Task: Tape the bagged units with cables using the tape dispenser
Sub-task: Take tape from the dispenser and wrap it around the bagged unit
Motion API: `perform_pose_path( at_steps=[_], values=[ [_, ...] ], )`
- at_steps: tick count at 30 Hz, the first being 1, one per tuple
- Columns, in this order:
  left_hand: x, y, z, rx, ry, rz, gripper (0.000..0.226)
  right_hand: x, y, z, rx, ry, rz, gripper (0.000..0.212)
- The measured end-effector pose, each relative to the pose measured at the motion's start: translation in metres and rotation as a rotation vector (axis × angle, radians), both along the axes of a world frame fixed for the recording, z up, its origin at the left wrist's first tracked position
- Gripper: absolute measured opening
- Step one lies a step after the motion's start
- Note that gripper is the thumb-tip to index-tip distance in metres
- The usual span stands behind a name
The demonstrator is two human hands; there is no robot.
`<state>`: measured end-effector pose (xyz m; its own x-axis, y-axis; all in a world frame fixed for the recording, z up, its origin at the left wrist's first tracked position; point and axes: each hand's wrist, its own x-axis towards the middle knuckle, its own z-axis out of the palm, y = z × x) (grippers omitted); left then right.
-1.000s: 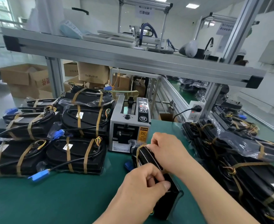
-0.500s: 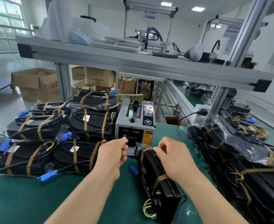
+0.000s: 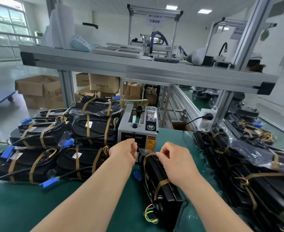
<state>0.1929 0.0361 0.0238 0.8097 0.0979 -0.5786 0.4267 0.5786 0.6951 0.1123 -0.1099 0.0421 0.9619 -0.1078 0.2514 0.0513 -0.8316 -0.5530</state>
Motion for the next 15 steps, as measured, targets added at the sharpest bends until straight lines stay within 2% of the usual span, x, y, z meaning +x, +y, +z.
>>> perform_pose_path(
  at_steps=[3, 6, 11, 13, 15],
  values=[
    [-0.003, -0.004, -0.001, 0.018, -0.029, 0.116, 0.005, 0.002, -0.001, -0.002, 0.015, 0.011, -0.011, 0.027],
    [-0.017, 0.004, -0.005, 0.083, -0.198, 0.09, 0.018, 0.002, -0.005, -0.006, 0.076, 0.023, -0.021, 0.028],
    [-0.053, 0.02, 0.007, 0.255, -0.519, -0.512, 0.028, 0.006, -0.004, -0.008, 0.262, 0.089, -0.029, 0.027],
    [-0.06, 0.019, 0.013, 0.347, -0.56, -0.647, 0.029, 0.007, -0.005, -0.008, 0.341, 0.118, -0.051, 0.027],
    [-0.063, 0.017, 0.018, 0.481, -0.557, -0.692, 0.02, 0.006, -0.007, -0.009, 0.397, 0.133, -0.058, 0.027]
  ],
)
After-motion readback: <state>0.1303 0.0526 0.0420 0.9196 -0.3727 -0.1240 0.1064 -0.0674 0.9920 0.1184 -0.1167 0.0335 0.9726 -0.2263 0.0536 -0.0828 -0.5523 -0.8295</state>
